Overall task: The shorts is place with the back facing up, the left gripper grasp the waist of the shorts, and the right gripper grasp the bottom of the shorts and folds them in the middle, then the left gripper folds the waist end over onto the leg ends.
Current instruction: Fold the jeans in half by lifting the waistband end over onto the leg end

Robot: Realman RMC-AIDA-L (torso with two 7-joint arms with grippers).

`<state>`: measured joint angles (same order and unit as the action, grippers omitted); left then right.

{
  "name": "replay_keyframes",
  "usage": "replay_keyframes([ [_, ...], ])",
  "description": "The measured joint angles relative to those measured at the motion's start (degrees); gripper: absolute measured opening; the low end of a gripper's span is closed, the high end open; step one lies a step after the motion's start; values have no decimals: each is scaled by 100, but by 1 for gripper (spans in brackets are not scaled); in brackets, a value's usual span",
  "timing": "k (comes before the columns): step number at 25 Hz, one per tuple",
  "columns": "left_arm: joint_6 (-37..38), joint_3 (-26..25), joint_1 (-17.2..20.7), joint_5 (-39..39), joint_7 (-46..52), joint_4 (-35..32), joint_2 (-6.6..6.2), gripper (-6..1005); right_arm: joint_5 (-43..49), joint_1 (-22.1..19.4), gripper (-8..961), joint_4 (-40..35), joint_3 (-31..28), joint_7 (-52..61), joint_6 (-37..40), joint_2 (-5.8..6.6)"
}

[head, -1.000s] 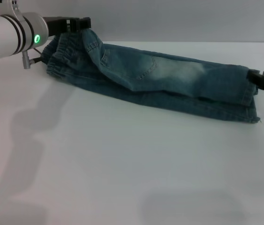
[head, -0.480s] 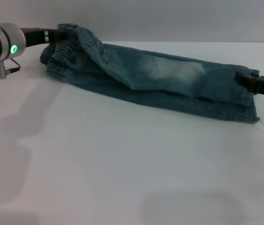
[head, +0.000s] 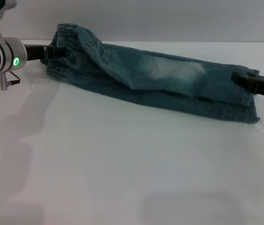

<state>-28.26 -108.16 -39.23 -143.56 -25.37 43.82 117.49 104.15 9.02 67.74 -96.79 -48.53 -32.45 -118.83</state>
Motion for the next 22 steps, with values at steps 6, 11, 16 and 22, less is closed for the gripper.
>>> replay_keyframes([
  [6, 6, 19, -61, 2, -14, -184, 12, 828, 0, -38, 412, 9, -11, -4, -36, -7],
  [11, 68, 81, -85, 29, -14, -265, 32, 822, 0, -49, 412, 12, -5, -6, -36, -8],
  [16, 468, 283, -447, 54, -14, -917, 48, 815, -4, -47, 413, 12, -14, -7, -83, -8],
  [22, 676, 290, -578, 57, -18, -1089, 61, 808, -139, -56, 413, 11, -20, -37, -105, 0],
])
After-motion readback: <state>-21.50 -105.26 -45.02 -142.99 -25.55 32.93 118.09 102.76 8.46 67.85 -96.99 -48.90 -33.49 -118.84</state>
